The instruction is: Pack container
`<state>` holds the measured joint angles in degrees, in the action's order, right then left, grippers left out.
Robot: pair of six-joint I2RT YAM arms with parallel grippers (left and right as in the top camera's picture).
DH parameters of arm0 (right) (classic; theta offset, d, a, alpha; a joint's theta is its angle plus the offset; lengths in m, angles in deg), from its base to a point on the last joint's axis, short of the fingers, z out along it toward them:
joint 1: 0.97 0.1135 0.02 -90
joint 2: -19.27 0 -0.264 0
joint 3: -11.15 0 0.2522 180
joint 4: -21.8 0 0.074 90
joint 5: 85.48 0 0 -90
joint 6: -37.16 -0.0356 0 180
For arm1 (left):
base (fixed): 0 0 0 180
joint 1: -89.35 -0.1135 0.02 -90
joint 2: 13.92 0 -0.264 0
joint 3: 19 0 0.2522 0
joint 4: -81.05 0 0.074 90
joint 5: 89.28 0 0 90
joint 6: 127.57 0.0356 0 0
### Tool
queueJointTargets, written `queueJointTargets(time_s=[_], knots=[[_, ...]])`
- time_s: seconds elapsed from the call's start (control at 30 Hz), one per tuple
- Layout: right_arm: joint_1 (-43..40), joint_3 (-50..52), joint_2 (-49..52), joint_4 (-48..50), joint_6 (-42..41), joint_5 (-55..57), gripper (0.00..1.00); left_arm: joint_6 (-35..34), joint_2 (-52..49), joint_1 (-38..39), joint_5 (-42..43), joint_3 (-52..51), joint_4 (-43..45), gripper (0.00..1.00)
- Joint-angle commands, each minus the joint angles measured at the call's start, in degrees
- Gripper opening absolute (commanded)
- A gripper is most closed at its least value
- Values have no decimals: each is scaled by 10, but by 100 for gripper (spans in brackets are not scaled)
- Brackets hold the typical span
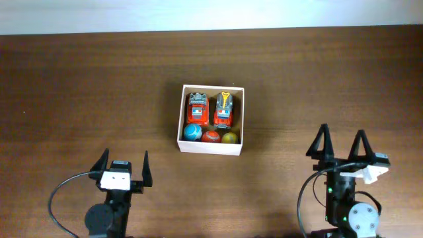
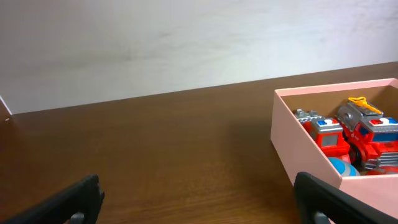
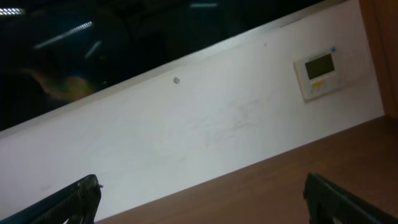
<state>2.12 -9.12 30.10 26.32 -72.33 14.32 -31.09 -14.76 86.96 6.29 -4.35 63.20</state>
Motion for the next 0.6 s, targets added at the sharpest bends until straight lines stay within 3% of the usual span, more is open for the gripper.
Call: queueJointTargets(time_s=[0.0,0.23,0.57], knots=[[5,16,-39,-18,-2,-25,99,9,5,-1,-4,-4,-1,99],[8,30,-107,-102,24,-36,99,9,5,-1,-4,-4,0,99],[39,62,-106,-138,72,-38,99,9,5,-1,-4,-4,0,99]])
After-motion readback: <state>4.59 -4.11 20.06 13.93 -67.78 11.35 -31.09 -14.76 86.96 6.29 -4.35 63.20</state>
